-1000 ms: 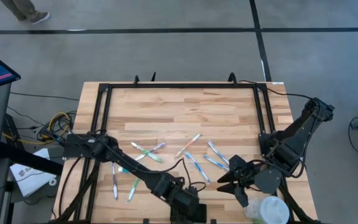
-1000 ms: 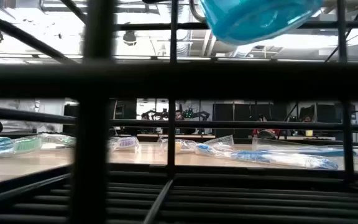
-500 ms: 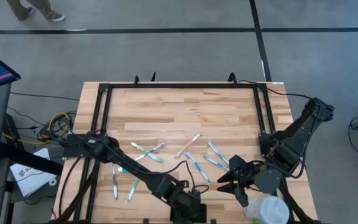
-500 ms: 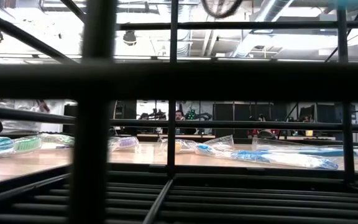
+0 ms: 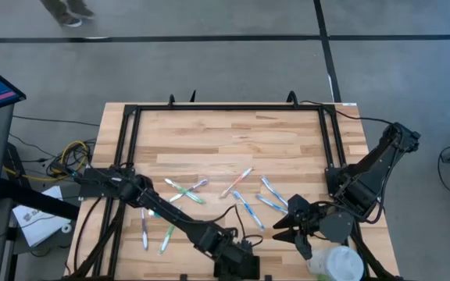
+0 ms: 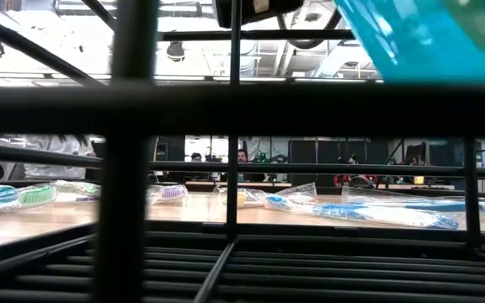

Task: Pick & Place toothbrushing station
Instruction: Put the right blue mouthwash into the black mesh organizer

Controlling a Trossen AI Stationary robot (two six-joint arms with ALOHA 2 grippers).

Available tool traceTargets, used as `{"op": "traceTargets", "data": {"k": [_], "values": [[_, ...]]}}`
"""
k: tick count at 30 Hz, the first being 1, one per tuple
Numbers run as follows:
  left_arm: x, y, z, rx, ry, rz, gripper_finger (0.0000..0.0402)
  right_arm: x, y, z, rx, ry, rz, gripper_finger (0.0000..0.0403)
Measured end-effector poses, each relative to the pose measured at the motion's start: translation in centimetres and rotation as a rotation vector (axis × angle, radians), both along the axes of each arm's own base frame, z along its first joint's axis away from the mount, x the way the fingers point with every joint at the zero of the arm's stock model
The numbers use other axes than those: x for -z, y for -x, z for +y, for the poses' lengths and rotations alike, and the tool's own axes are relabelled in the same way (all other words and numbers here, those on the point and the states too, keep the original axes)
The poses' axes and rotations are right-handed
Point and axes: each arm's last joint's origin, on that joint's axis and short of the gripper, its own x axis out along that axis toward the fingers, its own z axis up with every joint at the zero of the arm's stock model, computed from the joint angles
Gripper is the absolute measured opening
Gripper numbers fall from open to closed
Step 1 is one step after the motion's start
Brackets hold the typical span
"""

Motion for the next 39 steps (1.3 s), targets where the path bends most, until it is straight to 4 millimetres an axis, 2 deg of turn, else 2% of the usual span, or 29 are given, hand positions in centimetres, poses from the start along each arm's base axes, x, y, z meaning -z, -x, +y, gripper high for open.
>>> {"op": "traceTargets", "data": {"k": [39], "values": [[0.18, 0.52, -0.56, 0.102, -0.093, -0.039, 0.0089, 0.00, -0.15, -0.16, 0.007, 0.000, 0.000, 0.0161]]}}
